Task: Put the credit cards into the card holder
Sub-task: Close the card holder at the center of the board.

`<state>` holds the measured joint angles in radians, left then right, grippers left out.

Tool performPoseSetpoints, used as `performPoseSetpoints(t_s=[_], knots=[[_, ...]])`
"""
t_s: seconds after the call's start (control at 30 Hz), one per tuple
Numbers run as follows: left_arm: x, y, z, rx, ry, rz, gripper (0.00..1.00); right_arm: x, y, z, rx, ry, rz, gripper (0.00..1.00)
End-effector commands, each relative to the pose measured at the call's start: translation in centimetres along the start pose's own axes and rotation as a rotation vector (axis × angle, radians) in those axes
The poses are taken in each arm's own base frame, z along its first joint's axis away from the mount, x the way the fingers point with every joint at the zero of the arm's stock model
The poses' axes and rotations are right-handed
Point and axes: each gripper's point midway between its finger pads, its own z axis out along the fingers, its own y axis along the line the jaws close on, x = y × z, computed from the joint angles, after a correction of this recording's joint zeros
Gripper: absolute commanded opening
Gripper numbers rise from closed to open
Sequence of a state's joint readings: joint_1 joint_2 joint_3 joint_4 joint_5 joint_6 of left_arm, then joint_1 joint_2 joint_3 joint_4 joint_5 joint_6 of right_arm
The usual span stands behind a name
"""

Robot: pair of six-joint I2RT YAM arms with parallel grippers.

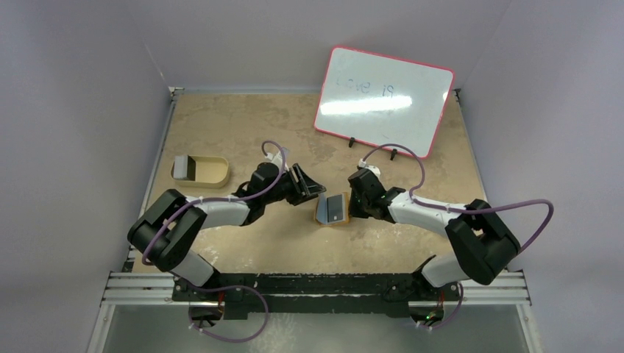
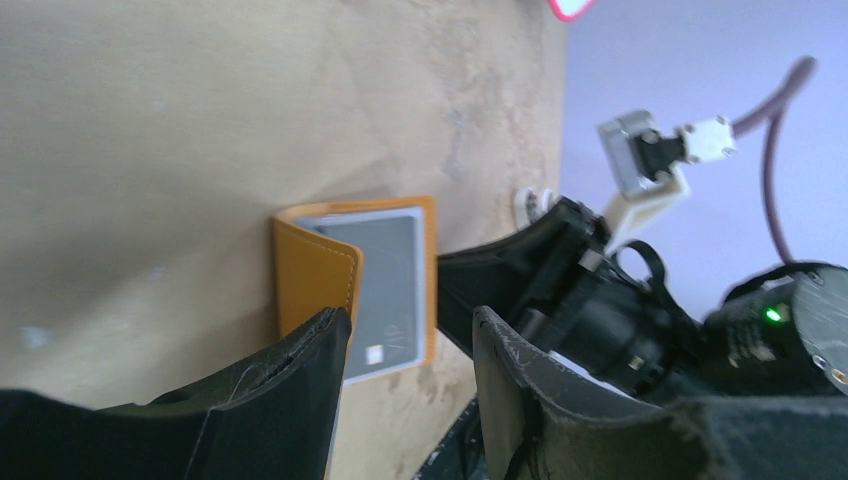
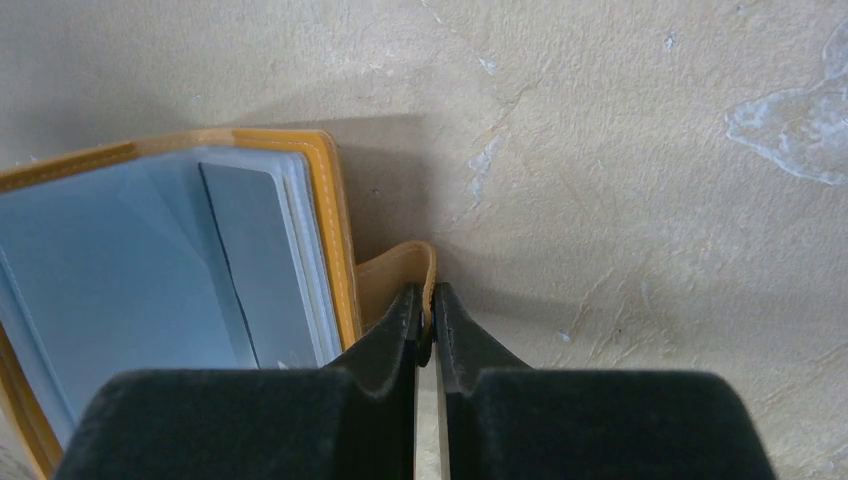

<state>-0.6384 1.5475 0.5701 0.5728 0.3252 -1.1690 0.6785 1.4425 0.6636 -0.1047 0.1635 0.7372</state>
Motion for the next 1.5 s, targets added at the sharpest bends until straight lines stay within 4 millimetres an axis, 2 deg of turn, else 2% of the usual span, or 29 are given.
performPoseSetpoints(t_s=[0.0,0.2,0.3,0.4,0.5,0.63,0.83,1.03,1.13,1.27,1.47], knots=[[0.9,-2.1,0.2,0.093,0.035,-0.020,0.48,1.5,-0.7,0.6,0.021,0.049,-0.013,0.02],[2.0,-2.7,1.3,0.106,0.066,-0.004,0.47,0.6,0.6,0.4,-0.037,0.022,-0.040,0.02],[2.4,-2.0,2.0,0.083,0.082,0.013,0.44,0.0,1.9,0.0,-0.096,0.015,-0.051,0.02],[2.5,-1.0,2.6,0.044,0.090,0.043,0.40,-0.1,2.3,-0.2,-0.114,0.018,-0.052,0.03],[2.4,-0.2,3.0,-0.006,0.099,0.088,0.37,0.8,1.7,-0.6,-0.096,0.057,-0.043,0.09],[2.0,1.2,3.2,-0.099,0.105,0.155,0.34,0.0,0.9,-1.6,-0.053,0.023,-0.049,0.18],[1.8,2.9,3.2,-0.200,0.115,0.221,0.22,-1.4,2.0,-3.7,-0.128,-0.034,-0.046,0.28],[2.4,4.0,3.3,-0.277,0.139,0.287,0.12,-2.3,2.0,-4.3,-0.173,-0.056,-0.023,0.27],[2.8,4.6,3.5,-0.297,0.151,0.297,0.11,-2.8,1.9,-4.3,-0.212,-0.062,0.000,0.26],[3.1,5.5,3.6,-0.328,0.158,0.311,0.09,-2.4,1.7,-4.0,-0.257,-0.046,0.021,0.23],[3.2,6.5,3.6,-0.374,0.158,0.333,0.09,-1.7,2.6,-3.5,-0.334,-0.016,0.028,0.21]])
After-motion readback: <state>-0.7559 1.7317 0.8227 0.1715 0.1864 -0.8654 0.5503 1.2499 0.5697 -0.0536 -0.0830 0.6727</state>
